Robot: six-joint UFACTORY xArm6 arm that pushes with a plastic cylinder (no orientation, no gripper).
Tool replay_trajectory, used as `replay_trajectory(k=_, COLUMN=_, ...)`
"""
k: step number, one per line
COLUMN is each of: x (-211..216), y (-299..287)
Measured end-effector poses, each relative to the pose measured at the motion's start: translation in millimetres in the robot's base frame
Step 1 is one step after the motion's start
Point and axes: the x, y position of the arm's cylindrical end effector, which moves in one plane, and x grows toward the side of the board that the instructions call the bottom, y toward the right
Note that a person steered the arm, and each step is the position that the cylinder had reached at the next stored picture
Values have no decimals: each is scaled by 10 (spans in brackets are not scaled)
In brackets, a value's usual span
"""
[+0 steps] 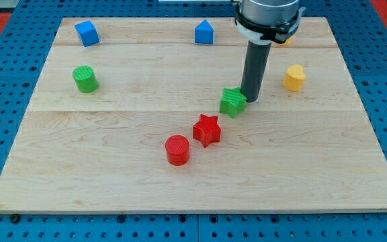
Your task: Move the green star towards bottom left
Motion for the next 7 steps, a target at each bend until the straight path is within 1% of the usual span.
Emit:
replay_trajectory(k=1, x=40, y=-385)
replay_trajectory(k=2, x=89, y=-601)
replay_trajectory(k=3, x=203, y=-642)
replay_trajectory(k=4, x=447, y=-672)
replay_trajectory(k=6, x=557, y=-1730)
replay_trajectory(k=7, x=858, y=-1792)
